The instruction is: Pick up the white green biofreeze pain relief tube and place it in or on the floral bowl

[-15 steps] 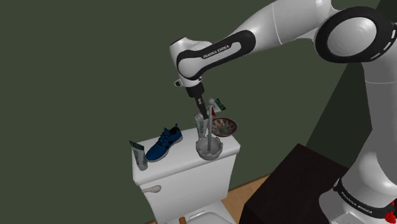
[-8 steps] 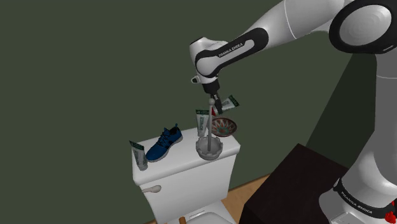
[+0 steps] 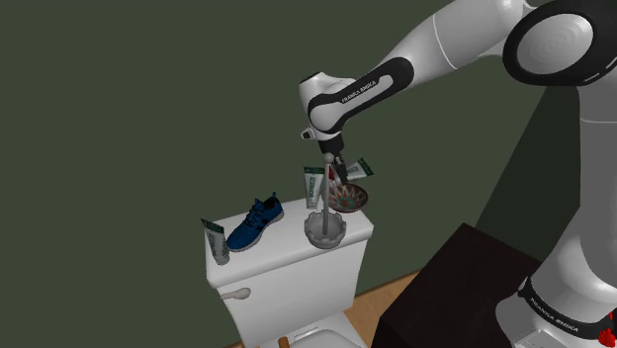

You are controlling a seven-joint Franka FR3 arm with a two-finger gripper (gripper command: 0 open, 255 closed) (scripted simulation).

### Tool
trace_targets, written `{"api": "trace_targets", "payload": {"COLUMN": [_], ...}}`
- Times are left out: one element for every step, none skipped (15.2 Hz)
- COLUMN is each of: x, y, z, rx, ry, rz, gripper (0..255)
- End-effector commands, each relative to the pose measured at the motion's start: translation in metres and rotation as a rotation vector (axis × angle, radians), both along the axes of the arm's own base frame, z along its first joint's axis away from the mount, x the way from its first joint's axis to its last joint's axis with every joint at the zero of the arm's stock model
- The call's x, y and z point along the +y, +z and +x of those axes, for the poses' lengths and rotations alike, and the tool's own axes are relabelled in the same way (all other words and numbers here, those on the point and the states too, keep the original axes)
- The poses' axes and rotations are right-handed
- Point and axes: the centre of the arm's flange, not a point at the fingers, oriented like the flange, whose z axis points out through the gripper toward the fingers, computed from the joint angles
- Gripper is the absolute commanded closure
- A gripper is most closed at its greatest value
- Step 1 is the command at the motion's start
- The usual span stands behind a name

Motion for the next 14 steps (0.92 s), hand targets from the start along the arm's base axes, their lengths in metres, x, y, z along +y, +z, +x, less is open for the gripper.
{"api": "trace_targets", "payload": {"x": [0.0,0.0,0.0,0.0,0.0,0.0,0.0,0.0,0.0,0.0,0.0,0.0,0.0,0.0], "y": [-0.01,-0.016,-0.022,-0.022,-0.022,-0.022,-0.022,-0.022,-0.022,-0.022,-0.022,-0.022,-0.022,-0.022], "z": [0.0,0.0,0.0,0.0,0.0,0.0,0.0,0.0,0.0,0.0,0.0,0.0,0.0,0.0], "rx": [-0.001,-0.001,-0.001,-0.001,-0.001,-0.001,-0.001,-0.001,-0.001,-0.001,-0.001,-0.001,-0.001,-0.001], "ry": [0.0,0.0,0.0,0.0,0.0,0.0,0.0,0.0,0.0,0.0,0.0,0.0,0.0,0.0], "rz": [0.0,0.0,0.0,0.0,0.0,0.0,0.0,0.0,0.0,0.0,0.0,0.0,0.0,0.0], "gripper": [255,255,255,255,255,255,255,255,255,255,255,0,0,0]}}
